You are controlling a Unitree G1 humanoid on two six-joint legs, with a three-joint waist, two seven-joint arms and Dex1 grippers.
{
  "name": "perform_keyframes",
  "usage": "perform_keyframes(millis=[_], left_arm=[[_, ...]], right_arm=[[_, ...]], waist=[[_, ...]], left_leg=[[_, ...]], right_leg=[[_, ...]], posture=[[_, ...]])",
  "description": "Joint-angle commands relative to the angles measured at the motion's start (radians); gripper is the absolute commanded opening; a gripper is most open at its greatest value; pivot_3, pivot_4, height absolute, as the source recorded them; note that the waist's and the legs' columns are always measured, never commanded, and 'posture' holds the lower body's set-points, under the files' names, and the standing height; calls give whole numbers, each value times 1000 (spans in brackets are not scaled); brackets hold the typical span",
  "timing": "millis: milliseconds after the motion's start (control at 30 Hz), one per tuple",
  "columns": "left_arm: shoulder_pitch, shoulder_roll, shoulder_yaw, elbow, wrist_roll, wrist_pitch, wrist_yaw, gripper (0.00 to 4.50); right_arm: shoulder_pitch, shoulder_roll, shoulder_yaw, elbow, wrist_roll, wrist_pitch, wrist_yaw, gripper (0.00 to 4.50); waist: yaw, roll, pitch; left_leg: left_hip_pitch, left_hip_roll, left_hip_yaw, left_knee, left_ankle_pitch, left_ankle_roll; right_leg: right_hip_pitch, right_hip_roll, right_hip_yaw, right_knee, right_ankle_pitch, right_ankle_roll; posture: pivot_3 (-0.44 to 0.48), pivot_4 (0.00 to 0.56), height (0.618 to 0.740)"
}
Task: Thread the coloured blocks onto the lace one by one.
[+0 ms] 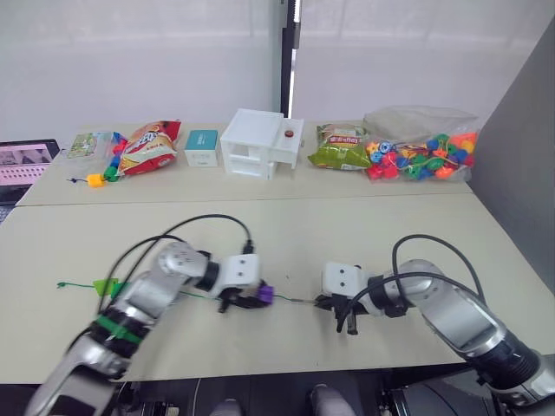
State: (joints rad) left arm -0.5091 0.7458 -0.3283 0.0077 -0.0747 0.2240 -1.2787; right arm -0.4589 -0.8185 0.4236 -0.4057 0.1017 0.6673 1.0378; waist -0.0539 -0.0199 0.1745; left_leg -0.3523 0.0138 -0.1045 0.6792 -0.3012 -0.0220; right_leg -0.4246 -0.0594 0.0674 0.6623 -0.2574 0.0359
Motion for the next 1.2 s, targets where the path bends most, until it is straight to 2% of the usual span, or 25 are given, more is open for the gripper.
perform_keyframes(millis=[33, 133, 233, 367, 500, 700, 833, 900, 1067, 1200], left_arm=[[52, 83, 78, -39, -32, 25, -23, 1350], [123, 199, 150, 23, -33, -18, -51, 1350], [194, 326, 219, 167, -20, -125, -76, 1350], [225, 412, 266, 316, -8, -229, -89, 1349], [182, 421, 272, 413, 0, -302, -91, 1349], [169, 377, 271, 350, -36, -278, -113, 1348], [154, 367, 284, 341, -42, -249, -111, 1348], [135, 376, 285, 328, -49, -225, -133, 2369], [69, 413, 259, 252, -19, -145, -176, 3993], [38, 486, 206, 171, 28, -88, -262, 3993]], right_arm=[[1, -9, -30, -44, 15, -1, 12, 0], [9, -12, -35, -36, 10, -12, 16, 0], [14, -16, -40, -25, 8, -23, 21, 0], [18, -14, -47, -10, 11, -39, 25, 0], [27, 6, -62, 15, 23, -66, 24, 0], [72, 40, -86, 90, 22, -156, 21, 0], [65, 50, -87, 87, 24, -145, 12, 0], [61, 53, -84, 79, 23, -132, 8, 0], [54, 62, -81, 45, 31, -84, -5, 0], [45, 83, -77, 16, 38, -41, -24, 0]], waist=[[3, 0, 0], [4, 0, 0], [2, 0, 0], [-6, 1, 1], [-5, 1, 1], [7, 1, 1], [9, 1, 1], [9, 1, 1], [9, 1, 1], [5, 1, 1]], left_leg=[[0, 0, 0, 0, 0, 0], [0, 0, 0, 0, 0, 0], [0, 0, 0, 0, 0, 0], [1, 1, 1, -1, 0, 0], [0, 1, 1, -1, 0, 0], [0, 0, 1, -1, 0, 0], [0, 0, 1, -1, 0, 0], [0, 0, 1, -1, 0, 0], [-1, 0, 1, 0, 0, 0], [-1, 0, 1, 0, 0, 0]], right_leg=[[0, 0, 0, 0, 0, 0], [0, 0, 0, -1, 0, 0], [-1, 0, 0, -1, 0, 0], [0, 0, 0, 0, 0, 0], [0, 0, 0, 0, 0, 0], [0, 0, 0, 0, 0, 0], [0, 0, 0, 0, 0, 0], [0, 0, 0, 0, 0, 0], [0, 0, 0, 0, 0, 0], [0, 0, 0, 0, 0, 0]], posture=[[0, 150, 740], [0, 150, 740], [0, 150, 740], [0, 150, 740], [0, 150, 740], [0, 150, 740], [0, 150, 740], [0, 150, 740], [0, 150, 740], [0, 150, 740]])
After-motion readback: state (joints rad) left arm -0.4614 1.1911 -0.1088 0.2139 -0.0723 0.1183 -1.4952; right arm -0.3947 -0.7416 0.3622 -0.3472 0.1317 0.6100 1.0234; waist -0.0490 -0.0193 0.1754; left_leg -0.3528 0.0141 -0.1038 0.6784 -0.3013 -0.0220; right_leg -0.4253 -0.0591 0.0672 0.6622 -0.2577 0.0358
